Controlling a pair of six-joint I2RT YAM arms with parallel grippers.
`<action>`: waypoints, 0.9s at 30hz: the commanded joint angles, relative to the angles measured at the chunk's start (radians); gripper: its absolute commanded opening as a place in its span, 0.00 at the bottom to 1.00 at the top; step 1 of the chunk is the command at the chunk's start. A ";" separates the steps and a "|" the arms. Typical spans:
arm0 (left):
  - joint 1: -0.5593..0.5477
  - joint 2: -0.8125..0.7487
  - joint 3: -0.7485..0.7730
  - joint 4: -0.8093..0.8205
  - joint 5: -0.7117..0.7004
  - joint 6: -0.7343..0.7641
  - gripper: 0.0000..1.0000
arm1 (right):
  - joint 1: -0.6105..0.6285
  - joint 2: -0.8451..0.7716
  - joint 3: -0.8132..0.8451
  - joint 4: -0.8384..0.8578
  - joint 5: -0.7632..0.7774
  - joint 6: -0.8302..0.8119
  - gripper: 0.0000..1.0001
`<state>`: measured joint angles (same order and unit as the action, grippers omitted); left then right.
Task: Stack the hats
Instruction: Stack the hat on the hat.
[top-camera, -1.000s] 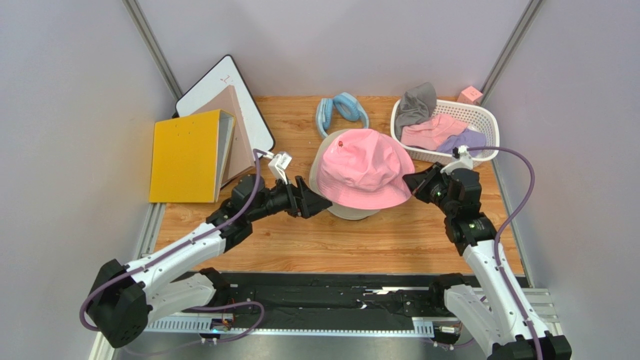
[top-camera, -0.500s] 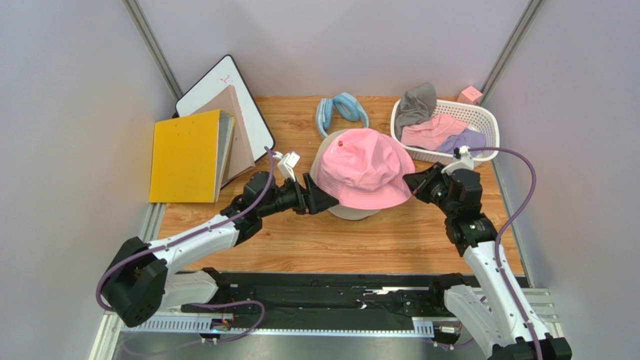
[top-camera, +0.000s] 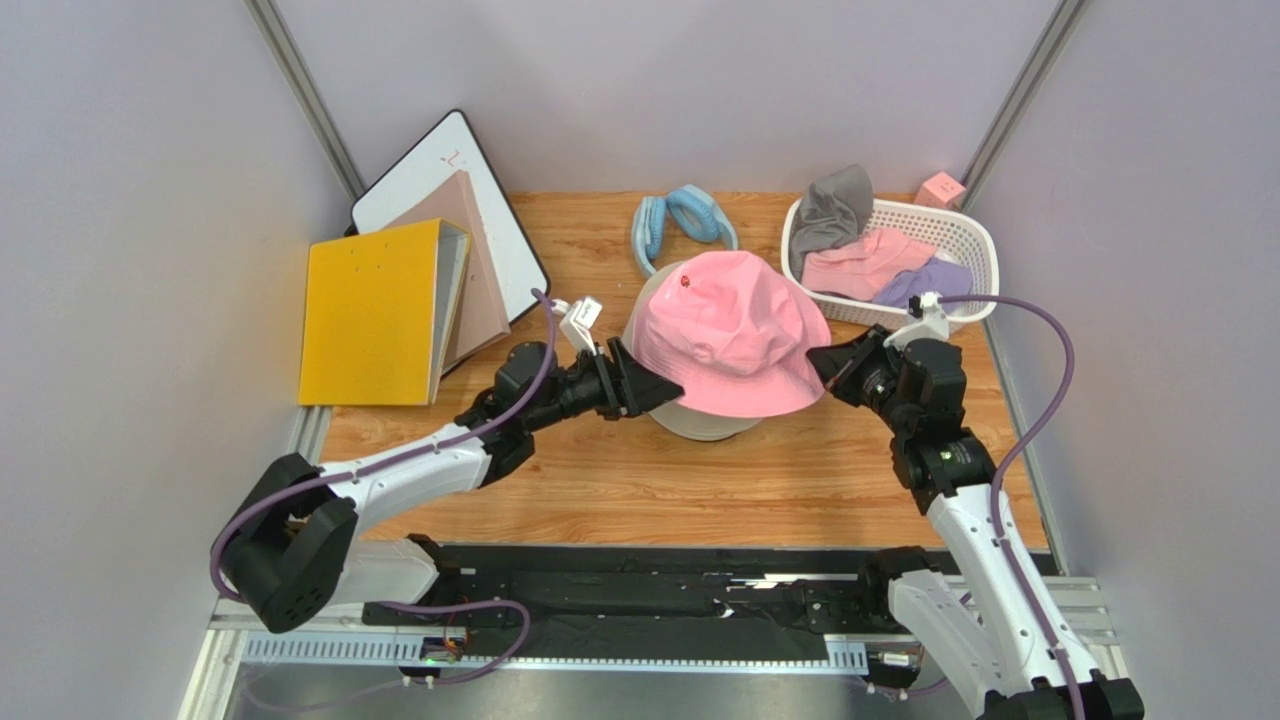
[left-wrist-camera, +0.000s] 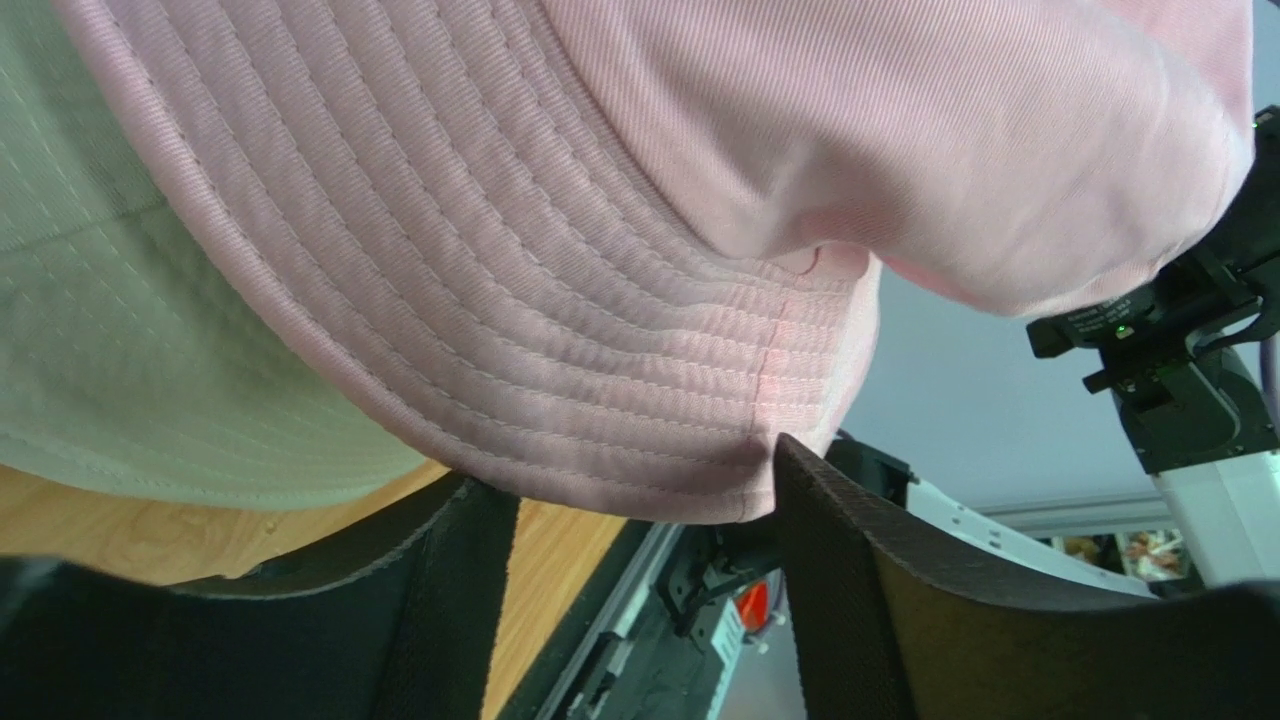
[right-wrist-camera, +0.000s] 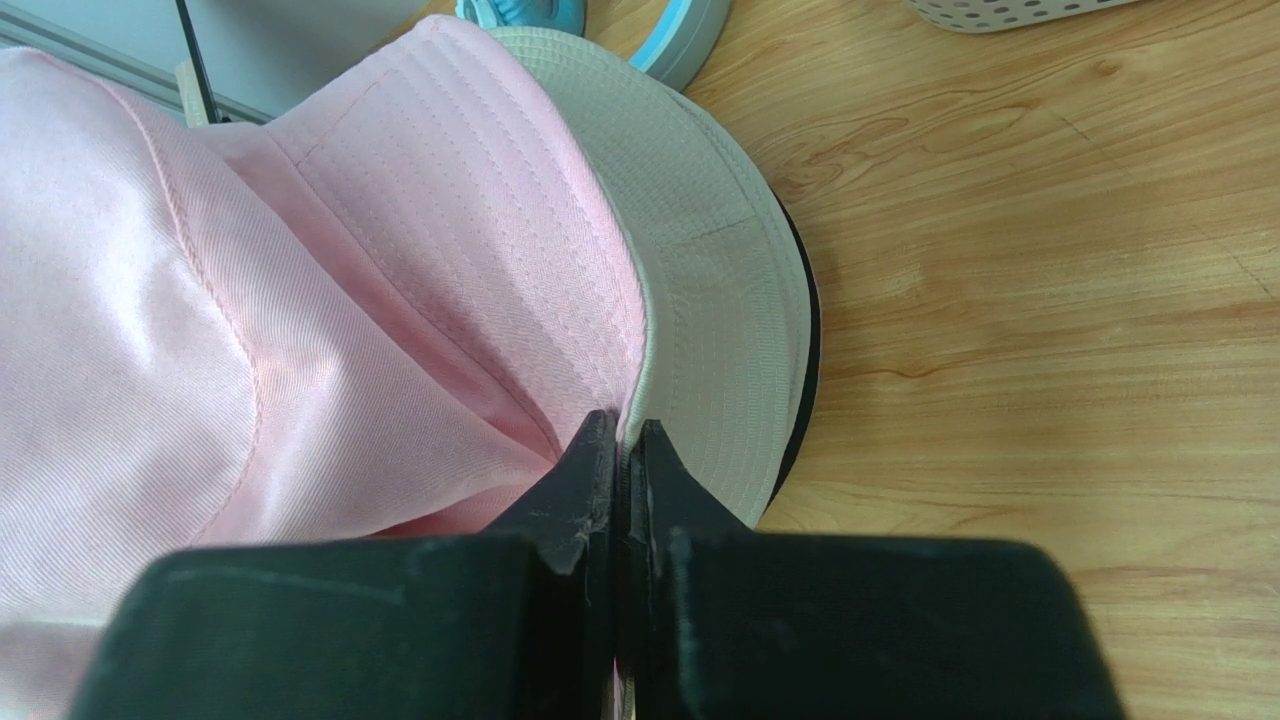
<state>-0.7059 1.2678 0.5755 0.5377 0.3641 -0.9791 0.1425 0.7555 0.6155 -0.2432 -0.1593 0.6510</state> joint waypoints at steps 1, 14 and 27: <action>-0.004 -0.027 0.021 0.107 -0.034 -0.023 0.63 | -0.007 -0.016 -0.002 0.024 -0.008 0.007 0.00; -0.004 -0.038 -0.002 0.100 -0.120 -0.055 0.27 | -0.004 -0.013 -0.028 0.035 -0.026 0.004 0.00; -0.004 -0.047 -0.020 0.085 -0.195 -0.043 0.00 | 0.029 -0.015 -0.095 0.051 -0.028 -0.022 0.00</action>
<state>-0.7074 1.2545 0.5720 0.5854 0.2119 -1.0389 0.1635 0.7536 0.5476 -0.2222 -0.1764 0.6525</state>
